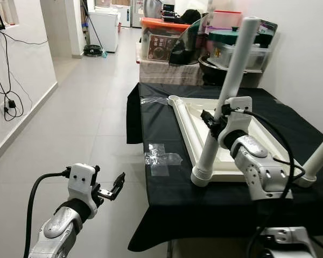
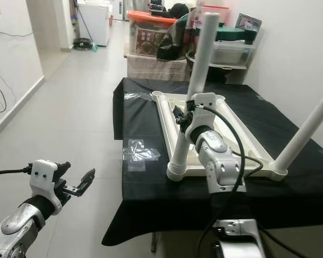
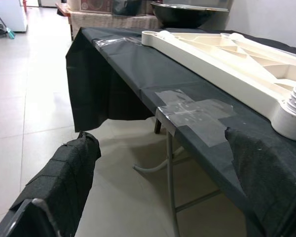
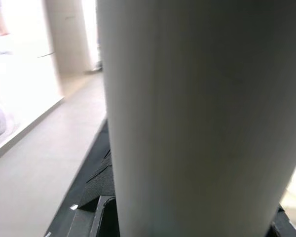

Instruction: Building children table

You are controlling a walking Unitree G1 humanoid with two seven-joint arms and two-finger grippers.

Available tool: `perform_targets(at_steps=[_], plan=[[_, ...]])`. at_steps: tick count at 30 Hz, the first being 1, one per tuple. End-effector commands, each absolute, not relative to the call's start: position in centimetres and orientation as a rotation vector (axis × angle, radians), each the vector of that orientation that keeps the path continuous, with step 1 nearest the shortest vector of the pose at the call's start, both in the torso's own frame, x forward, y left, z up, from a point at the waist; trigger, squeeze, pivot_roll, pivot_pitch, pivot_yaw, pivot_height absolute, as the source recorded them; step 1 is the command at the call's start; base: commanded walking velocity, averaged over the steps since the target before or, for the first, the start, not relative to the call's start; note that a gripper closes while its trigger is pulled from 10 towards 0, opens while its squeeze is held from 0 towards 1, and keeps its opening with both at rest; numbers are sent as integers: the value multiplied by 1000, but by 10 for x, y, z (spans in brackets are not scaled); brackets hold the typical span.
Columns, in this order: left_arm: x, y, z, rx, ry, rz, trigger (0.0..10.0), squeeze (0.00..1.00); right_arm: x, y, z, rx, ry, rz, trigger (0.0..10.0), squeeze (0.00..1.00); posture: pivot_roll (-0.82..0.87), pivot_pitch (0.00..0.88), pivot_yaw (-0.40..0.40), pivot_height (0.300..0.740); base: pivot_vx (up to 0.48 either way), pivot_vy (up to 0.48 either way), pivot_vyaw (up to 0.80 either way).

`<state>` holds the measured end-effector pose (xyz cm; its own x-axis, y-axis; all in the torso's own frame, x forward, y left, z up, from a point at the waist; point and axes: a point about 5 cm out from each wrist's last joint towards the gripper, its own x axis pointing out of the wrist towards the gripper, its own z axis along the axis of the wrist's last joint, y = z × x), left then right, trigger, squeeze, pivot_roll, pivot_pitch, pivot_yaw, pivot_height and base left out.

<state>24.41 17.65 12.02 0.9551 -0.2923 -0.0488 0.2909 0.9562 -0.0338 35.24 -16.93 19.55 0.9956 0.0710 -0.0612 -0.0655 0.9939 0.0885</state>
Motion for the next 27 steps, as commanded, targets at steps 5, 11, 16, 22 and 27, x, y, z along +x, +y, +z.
perform_targets(at_steps=[5, 11, 16, 22, 27], plan=[[245, 175, 117, -25, 69, -295, 10000, 0, 340, -170, 129, 139, 354, -101, 0, 0, 94, 0, -82, 740, 0, 0, 0], [246, 175, 117, -25, 65, -291, 10000, 0, 339, -155, 131, 79, 340, -121, 0, 0, 94, 0, -84, 740, 0, 0, 0], [246, 174, 117, -25, 61, -286, 10000, 0, 344, -142, 133, 13, 329, -128, 0, 0, 94, 0, -90, 740, 0, 0, 0], [246, 175, 117, -23, 59, -273, 10000, 0, 349, -141, 127, 22, 348, -238, 0, 0, 107, 0, -104, 740, 0, 0, 0], [247, 175, 117, -21, 60, -272, 10000, 0, 344, -147, 117, 76, 383, -367, 0, 0, 103, 0, -100, 740, 0, 0, 0]])
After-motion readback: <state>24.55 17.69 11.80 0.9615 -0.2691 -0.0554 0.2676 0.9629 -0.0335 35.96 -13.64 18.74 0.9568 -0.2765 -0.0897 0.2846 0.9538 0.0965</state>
